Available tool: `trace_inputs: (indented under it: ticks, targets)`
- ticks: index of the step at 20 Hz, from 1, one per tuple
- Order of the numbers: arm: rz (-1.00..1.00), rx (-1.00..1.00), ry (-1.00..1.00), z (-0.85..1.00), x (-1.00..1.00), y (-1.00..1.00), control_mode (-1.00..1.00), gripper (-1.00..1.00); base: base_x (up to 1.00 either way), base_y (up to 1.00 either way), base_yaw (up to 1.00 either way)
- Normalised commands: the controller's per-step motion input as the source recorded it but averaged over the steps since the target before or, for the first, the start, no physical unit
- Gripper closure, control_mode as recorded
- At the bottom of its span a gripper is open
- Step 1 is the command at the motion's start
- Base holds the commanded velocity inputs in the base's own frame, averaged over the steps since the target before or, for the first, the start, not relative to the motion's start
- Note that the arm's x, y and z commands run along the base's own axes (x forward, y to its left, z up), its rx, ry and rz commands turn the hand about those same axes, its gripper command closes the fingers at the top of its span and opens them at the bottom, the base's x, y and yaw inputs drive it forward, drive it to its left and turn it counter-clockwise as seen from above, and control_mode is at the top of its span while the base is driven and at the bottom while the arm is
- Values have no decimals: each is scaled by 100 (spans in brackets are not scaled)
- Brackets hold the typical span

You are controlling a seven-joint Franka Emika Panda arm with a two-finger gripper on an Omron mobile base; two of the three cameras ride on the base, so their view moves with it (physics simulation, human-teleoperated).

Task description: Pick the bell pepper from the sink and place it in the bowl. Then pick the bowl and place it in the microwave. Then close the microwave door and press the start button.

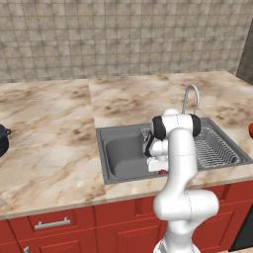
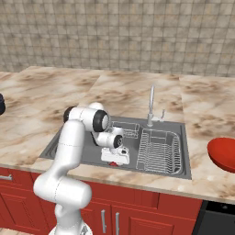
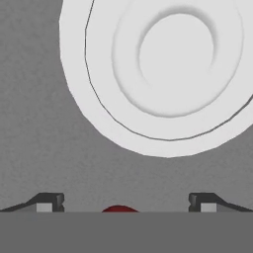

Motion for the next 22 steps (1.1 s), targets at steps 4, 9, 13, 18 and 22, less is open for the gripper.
trace_inputs:
  ticks: [4,9,13,18,22]
  targets:
    - [0,0,0,-2,0,0,-100,-100,0,0,0]
    - [0,0,0,9,0,0,-100,100,0,0,0]
    - [0,0,-4,55,-1,0,-100,100,0,0,0]
    - [1,0,-12,98,-3,0,-100,100,0,0,0]
    - [0,0,-11,100,-2,0,-100,100,0,0,0]
